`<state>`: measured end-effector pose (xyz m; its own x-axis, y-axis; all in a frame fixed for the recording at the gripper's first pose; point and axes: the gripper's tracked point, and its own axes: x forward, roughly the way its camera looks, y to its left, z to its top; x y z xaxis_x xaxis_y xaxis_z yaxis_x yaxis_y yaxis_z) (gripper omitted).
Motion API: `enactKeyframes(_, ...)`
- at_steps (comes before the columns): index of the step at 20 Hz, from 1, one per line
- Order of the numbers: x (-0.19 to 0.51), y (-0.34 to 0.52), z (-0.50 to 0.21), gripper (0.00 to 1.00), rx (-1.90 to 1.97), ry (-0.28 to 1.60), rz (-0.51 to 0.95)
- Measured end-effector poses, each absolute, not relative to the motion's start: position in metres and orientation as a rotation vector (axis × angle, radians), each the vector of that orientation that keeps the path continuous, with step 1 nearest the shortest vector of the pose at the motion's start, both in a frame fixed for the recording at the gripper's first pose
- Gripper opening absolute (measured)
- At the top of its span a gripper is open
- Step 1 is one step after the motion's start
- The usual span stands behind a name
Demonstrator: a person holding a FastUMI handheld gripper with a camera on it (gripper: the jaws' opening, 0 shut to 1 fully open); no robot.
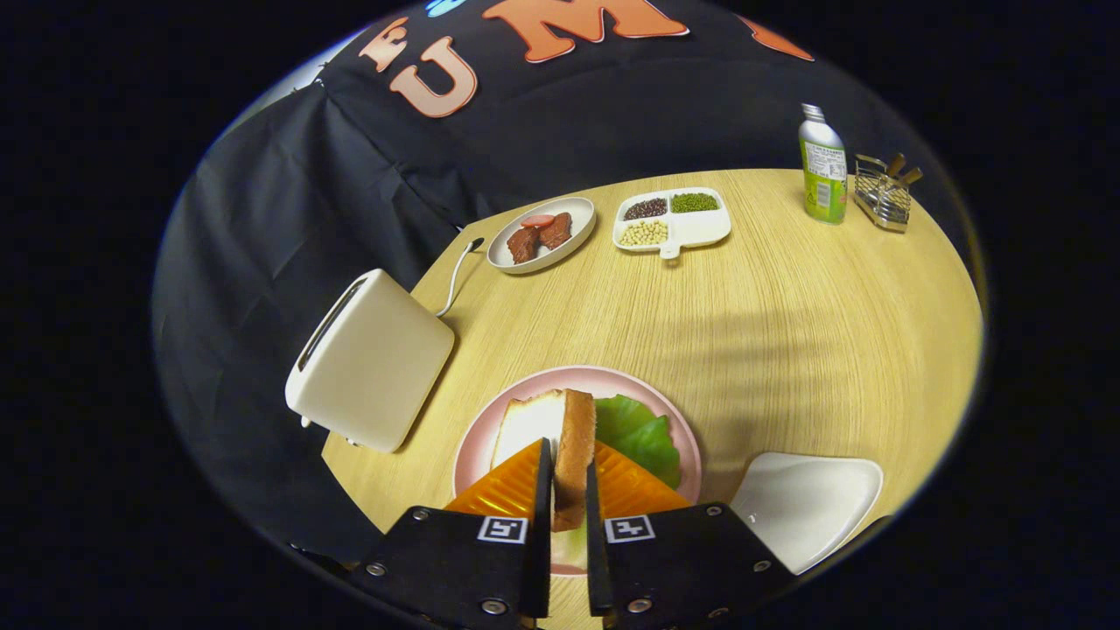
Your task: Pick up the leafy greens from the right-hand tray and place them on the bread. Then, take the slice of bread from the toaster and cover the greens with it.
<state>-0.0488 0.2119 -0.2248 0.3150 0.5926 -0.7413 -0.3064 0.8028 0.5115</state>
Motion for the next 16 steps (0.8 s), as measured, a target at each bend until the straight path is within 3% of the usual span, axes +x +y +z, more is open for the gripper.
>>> enactKeyframes(7,-0.046,0.201,-0.238,0.43,0.234,1.105,0.561)
enactKeyframes(13,-0.030,0.180,-0.236,0.55,0.128,1.037,0.476)
enactKeyframes(16,-0.018,0.180,-0.214,0.56,0.155,0.949,0.468)
